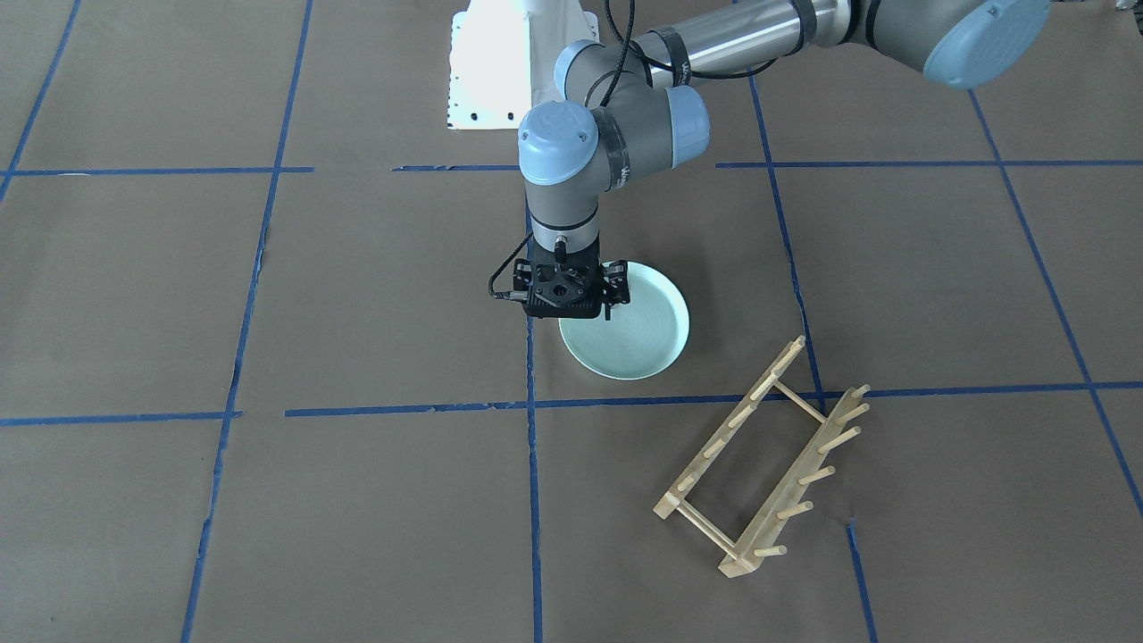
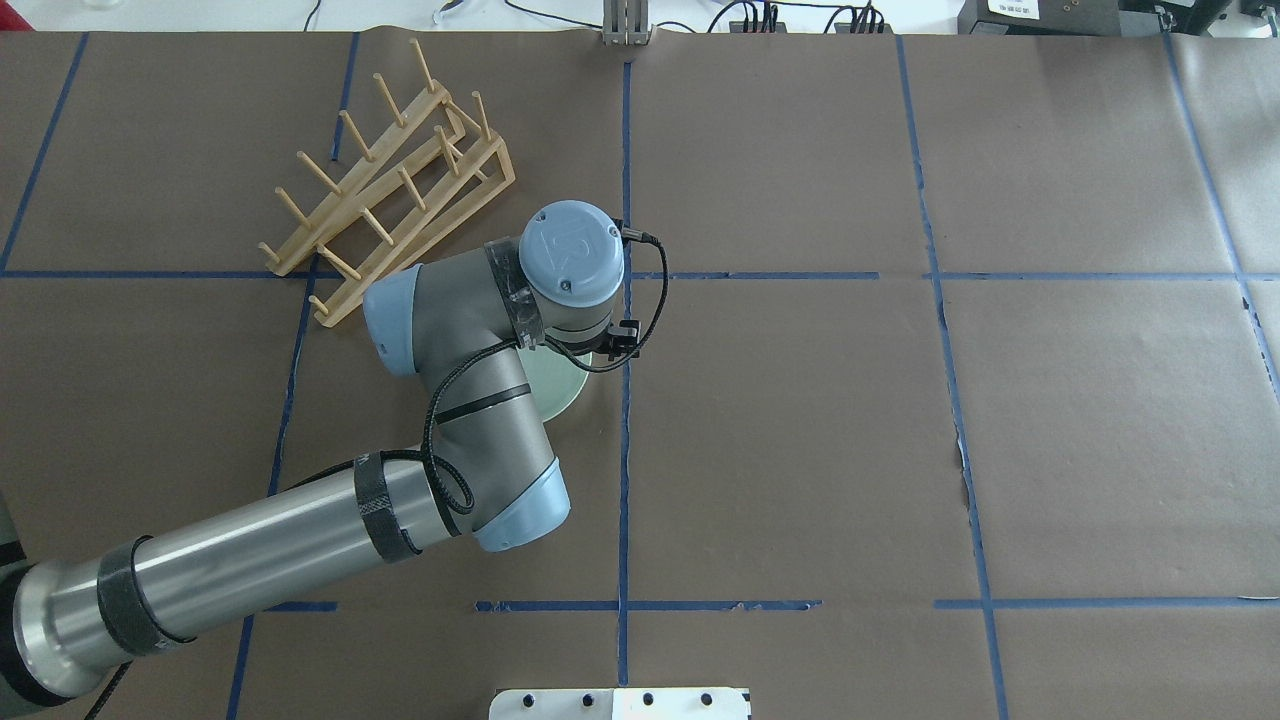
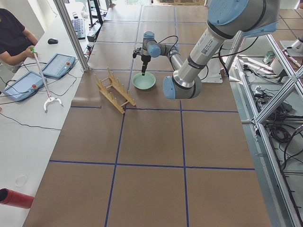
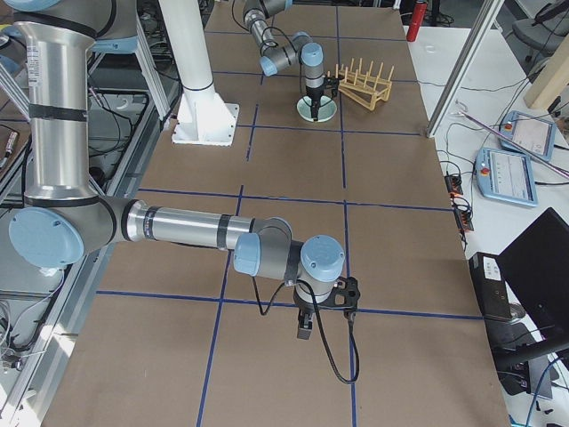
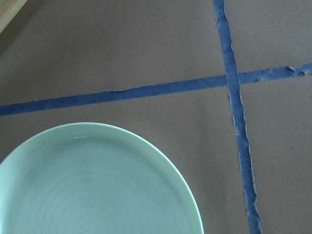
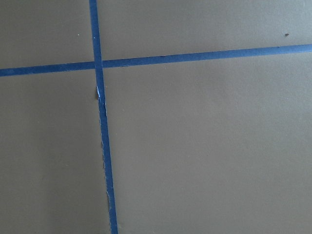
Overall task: Place plate on rack
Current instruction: 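Lower the left gripper and close it on the plate rim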
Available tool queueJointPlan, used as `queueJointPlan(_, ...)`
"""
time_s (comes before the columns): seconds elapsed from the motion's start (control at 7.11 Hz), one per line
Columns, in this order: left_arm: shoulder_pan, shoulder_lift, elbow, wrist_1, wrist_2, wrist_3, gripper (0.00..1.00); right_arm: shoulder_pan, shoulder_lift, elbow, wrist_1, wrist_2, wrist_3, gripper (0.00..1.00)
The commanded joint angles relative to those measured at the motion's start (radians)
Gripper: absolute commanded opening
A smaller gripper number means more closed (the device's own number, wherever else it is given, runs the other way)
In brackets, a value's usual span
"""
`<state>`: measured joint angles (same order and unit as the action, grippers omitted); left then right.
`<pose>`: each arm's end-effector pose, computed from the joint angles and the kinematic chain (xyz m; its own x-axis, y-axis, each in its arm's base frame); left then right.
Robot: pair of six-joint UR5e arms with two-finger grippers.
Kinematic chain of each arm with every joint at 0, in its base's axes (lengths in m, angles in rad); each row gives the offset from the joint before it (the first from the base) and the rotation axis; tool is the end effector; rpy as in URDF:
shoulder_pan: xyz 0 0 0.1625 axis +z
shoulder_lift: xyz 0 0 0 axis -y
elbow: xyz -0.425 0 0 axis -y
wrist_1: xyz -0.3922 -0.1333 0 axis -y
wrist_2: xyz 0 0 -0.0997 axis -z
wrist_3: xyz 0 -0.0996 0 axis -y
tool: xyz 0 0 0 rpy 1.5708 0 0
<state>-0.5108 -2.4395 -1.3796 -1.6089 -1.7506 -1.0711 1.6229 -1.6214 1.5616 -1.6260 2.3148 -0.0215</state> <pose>0.6149 -0.4770 0.1997 0.7593 0.1149 -0.6405 0.0169 0.9805 0.1959 0.0897 -0.4566 0.6946 0.7317 0.0946 0.6751 -0.0360 0.9943 -0.1003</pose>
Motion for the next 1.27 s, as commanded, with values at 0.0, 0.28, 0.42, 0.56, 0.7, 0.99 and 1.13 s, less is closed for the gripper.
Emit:
queueJointPlan(0.0,0.003,0.004,0.022,-0.039,-0.003,-0.001,0.89,0.000,0.000,0.000,0.000,0.000,0.000,1.00)
queueJointPlan(0.28,0.005,0.002,0.021,-0.039,-0.004,-0.001,0.71,0.000,0.000,0.000,0.000,0.000,0.000,1.00)
queueJointPlan(0.42,0.005,0.002,0.021,-0.040,-0.004,0.000,0.53,0.000,0.000,0.000,0.000,0.000,0.000,1.00)
queueJointPlan(0.56,0.006,0.002,0.019,-0.040,-0.004,0.000,0.36,0.000,0.000,0.000,0.000,0.000,0.000,1.00)
queueJointPlan(0.7,0.006,0.002,0.017,-0.040,-0.004,0.000,0.31,0.000,0.000,0.000,0.000,0.000,0.000,1.00)
queueJointPlan(0.99,0.009,-0.001,0.016,-0.040,-0.004,0.000,0.31,0.000,0.000,0.000,0.000,0.000,0.000,1.00)
queueJointPlan(1.13,0.009,-0.001,0.014,-0.046,-0.006,-0.001,0.32,0.000,0.000,0.000,0.000,0.000,0.000,1.00)
